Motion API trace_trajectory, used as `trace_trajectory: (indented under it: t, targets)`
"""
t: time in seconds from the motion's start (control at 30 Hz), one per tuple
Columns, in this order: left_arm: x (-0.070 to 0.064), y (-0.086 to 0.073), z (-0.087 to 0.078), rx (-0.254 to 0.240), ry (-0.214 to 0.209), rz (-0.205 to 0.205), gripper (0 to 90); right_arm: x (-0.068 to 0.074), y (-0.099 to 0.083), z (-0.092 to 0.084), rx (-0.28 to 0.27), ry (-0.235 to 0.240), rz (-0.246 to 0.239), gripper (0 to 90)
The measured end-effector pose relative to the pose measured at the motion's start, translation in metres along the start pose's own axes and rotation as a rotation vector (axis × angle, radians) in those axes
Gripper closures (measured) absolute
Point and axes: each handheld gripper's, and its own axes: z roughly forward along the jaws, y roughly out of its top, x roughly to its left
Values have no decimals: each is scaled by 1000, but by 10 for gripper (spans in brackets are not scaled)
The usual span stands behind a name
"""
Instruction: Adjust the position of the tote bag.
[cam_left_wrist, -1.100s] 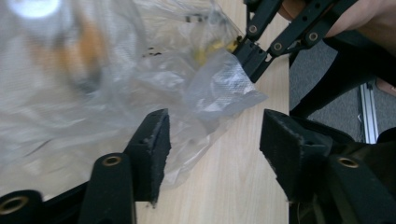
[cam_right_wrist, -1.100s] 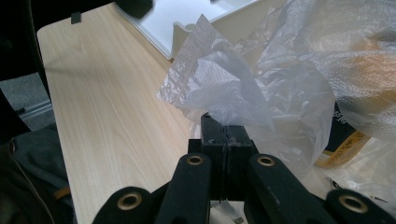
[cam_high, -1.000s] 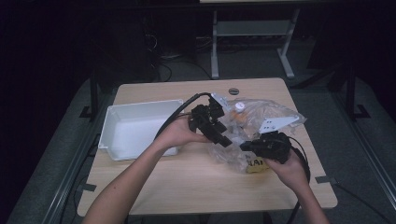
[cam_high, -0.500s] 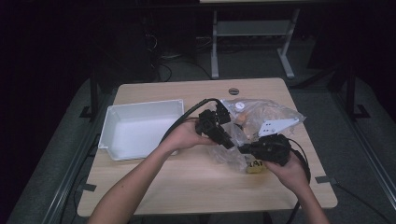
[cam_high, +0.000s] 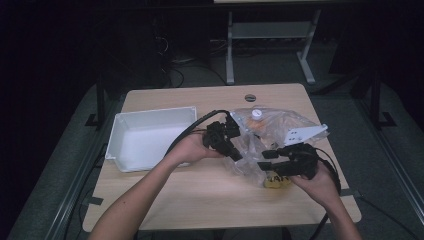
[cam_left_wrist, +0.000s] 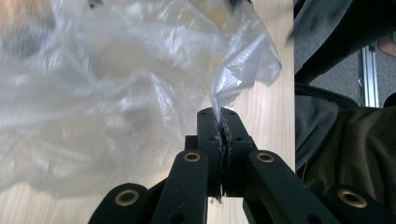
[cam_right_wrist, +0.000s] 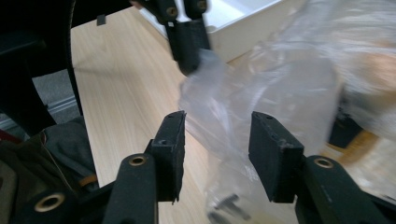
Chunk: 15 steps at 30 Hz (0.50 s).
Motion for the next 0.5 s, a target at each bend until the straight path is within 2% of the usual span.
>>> trace_trajectory:
  t: [0.23, 0.37, 0.43, 0.47, 0.5]
  targets:
    - [-3, -9, -2, 10, -3, -1, 894, -14, -3, -26, -11, -80, 22, 520]
    - [-5, -13, -4, 27, 2, -3, 893, -25, 0, -43, -23, -154, 32, 492]
    - [-6, -19, -6, 30, 5, -9, 893, -38, 4, -56, -22, -208, 45, 476]
    - [-6, -19, -6, 30, 5, -9, 893, -38, 4, -56, -22, -208, 45, 476]
    - [-5, -23, -8, 37, 11, -3, 893, -49, 5, -63, -17, -241, 63, 462]
